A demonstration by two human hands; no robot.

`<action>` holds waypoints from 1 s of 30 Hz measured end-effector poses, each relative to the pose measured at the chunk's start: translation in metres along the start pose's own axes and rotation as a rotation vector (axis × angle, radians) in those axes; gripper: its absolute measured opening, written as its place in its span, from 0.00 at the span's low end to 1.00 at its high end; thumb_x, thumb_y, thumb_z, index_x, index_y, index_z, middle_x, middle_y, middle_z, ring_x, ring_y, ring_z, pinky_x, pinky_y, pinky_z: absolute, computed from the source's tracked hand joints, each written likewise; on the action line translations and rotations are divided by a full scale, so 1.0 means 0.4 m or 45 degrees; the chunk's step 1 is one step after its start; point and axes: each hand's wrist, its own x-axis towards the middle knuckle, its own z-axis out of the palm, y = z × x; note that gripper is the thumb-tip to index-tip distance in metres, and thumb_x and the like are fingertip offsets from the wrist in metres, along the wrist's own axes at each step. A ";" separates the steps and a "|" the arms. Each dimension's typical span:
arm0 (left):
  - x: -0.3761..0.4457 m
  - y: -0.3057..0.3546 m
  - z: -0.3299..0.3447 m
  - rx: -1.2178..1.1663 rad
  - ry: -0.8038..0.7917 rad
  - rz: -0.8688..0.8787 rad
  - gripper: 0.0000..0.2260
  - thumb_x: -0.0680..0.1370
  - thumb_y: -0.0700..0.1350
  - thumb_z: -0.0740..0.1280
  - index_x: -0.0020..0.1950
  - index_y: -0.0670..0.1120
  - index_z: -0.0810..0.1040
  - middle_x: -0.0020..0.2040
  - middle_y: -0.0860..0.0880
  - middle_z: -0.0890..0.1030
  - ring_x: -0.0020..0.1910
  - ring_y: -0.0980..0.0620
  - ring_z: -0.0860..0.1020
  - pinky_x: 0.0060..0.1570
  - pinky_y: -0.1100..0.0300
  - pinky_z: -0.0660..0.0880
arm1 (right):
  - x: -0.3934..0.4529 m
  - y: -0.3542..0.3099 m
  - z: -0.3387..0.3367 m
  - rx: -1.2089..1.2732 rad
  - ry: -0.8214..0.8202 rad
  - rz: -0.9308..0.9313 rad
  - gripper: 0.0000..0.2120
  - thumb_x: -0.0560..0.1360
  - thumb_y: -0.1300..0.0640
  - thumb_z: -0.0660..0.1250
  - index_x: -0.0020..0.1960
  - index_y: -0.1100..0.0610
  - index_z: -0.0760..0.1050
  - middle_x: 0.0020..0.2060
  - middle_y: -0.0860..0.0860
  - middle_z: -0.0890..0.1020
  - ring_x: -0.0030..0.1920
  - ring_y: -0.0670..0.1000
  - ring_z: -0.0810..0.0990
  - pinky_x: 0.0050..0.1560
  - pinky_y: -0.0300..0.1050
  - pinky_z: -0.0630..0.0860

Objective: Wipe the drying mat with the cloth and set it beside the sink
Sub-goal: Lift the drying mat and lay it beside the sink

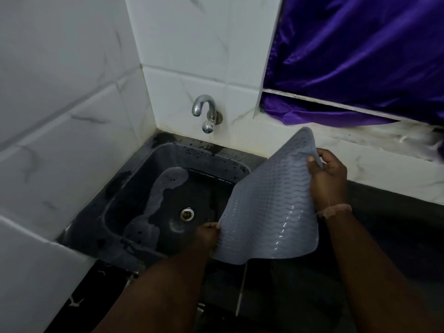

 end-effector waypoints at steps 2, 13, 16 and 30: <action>0.000 -0.012 0.001 -0.038 -0.076 -0.041 0.09 0.80 0.44 0.65 0.47 0.45 0.84 0.46 0.41 0.84 0.42 0.45 0.79 0.45 0.52 0.77 | 0.017 -0.029 0.012 -0.001 -0.033 -0.035 0.07 0.79 0.59 0.66 0.53 0.55 0.81 0.46 0.53 0.85 0.44 0.49 0.83 0.44 0.44 0.81; -0.038 0.016 0.011 -0.160 -0.273 -0.148 0.16 0.77 0.53 0.72 0.52 0.40 0.84 0.47 0.42 0.86 0.46 0.44 0.85 0.41 0.55 0.81 | 0.054 -0.076 0.066 -0.008 -0.142 -0.036 0.08 0.79 0.60 0.65 0.54 0.53 0.81 0.48 0.51 0.85 0.47 0.50 0.84 0.48 0.44 0.81; -0.017 0.016 0.001 -0.201 -0.254 -0.096 0.11 0.73 0.46 0.74 0.49 0.38 0.86 0.51 0.37 0.85 0.49 0.38 0.84 0.54 0.43 0.81 | 0.063 -0.033 0.014 -0.059 -0.073 0.051 0.07 0.78 0.60 0.66 0.53 0.54 0.81 0.47 0.52 0.85 0.47 0.51 0.83 0.51 0.48 0.81; -0.078 0.040 0.056 -0.146 -0.094 0.177 0.08 0.81 0.48 0.66 0.51 0.45 0.82 0.48 0.43 0.85 0.47 0.45 0.82 0.51 0.46 0.81 | 0.028 0.257 -0.365 -0.395 0.062 0.552 0.13 0.78 0.55 0.65 0.61 0.55 0.79 0.56 0.57 0.82 0.54 0.58 0.79 0.60 0.57 0.76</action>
